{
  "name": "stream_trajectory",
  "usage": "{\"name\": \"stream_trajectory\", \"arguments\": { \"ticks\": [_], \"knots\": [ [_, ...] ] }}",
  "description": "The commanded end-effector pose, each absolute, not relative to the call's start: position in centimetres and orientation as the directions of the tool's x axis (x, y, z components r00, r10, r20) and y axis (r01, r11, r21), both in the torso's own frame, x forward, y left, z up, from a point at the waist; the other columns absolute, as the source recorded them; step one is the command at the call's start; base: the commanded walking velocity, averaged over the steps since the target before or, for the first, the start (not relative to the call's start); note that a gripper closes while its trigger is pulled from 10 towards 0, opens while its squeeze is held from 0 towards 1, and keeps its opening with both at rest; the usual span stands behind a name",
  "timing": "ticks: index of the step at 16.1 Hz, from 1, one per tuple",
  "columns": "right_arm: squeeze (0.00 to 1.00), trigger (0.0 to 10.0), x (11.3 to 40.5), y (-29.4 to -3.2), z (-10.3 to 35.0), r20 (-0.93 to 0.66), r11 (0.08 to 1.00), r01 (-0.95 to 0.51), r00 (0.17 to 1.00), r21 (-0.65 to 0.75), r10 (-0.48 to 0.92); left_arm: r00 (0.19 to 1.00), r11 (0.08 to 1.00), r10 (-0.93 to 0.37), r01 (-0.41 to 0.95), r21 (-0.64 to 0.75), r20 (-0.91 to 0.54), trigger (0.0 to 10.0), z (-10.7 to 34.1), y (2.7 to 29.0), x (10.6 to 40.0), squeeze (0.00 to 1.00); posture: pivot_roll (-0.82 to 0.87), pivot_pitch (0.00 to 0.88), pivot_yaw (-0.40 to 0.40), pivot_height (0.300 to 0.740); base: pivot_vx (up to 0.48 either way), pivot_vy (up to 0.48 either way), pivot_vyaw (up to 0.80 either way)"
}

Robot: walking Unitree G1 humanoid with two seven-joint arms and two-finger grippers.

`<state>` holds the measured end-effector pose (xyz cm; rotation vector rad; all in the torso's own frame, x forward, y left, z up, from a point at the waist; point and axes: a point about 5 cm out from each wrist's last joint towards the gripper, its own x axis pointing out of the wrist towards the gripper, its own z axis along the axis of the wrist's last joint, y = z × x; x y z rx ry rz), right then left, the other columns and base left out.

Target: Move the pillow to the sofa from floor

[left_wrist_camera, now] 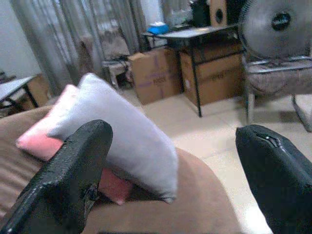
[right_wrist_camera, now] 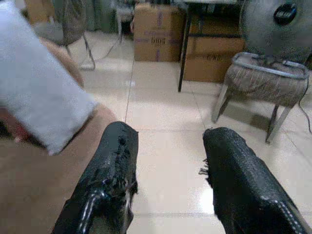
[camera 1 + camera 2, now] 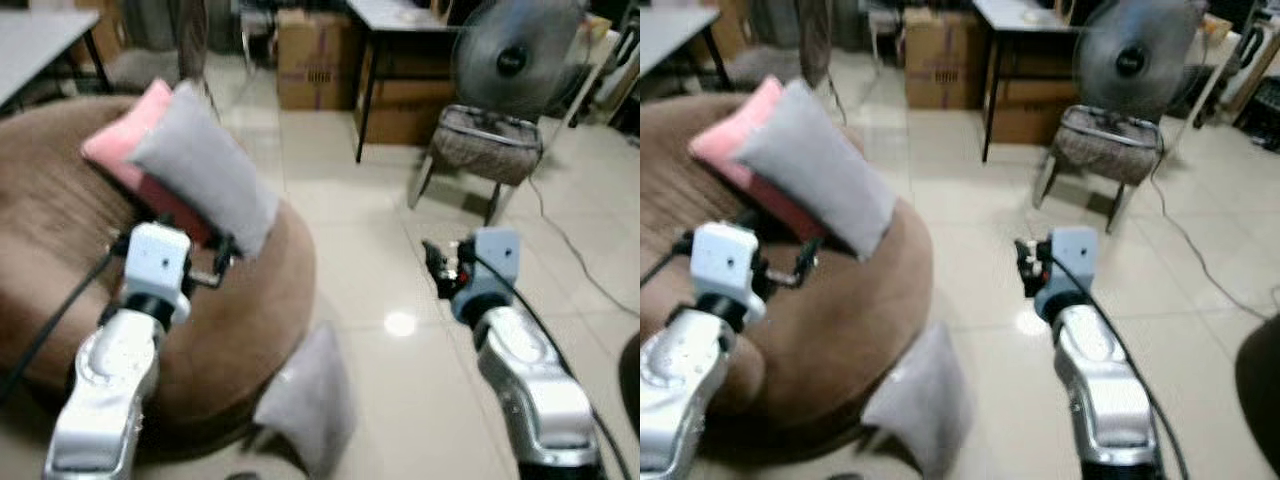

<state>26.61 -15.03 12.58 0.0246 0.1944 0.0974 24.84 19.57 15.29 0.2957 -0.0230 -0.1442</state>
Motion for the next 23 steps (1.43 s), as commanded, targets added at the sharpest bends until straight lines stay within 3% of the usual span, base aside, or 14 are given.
{"name": "stream_trajectory", "arguments": {
  "ticks": [1, 18, 23],
  "knots": [
    [0.0, 10.0, 26.75, -15.36, 13.1, -0.174, 0.996, -0.082, 0.981, 0.022, 0.085, 0.988, 0.944, -0.157, 0.149, 0.293, 0.002, 10.0, 15.28, 19.08, 24.89, 0.0, 0.07, 0.0, -0.026, 0.74, 0.0, -0.48, 0.0],
    [0.0, 10.0, 26.63, -15.14, 12.64, -0.193, 0.995, -0.089, 0.977, 0.037, 0.094, 0.985, 0.944, -0.17, 0.167, 0.283, -0.014, 10.0, 15.07, 18.62, 25.0, 0.0, 0.07, 0.0, -0.021, 0.74, 0.0, 0.0, 0.0],
    [0.0, 10.0, 26.65, -15.15, 12.55, -0.188, 0.995, -0.098, 0.977, 0.028, 0.101, 0.986, 0.946, -0.166, 0.163, 0.282, -0.012, 10.0, 15.01, 18.5, 25.17, 0.0, 0.07, 0.0, -0.024, 0.74, 0.14, 0.0, -0.55]
  ]
}}
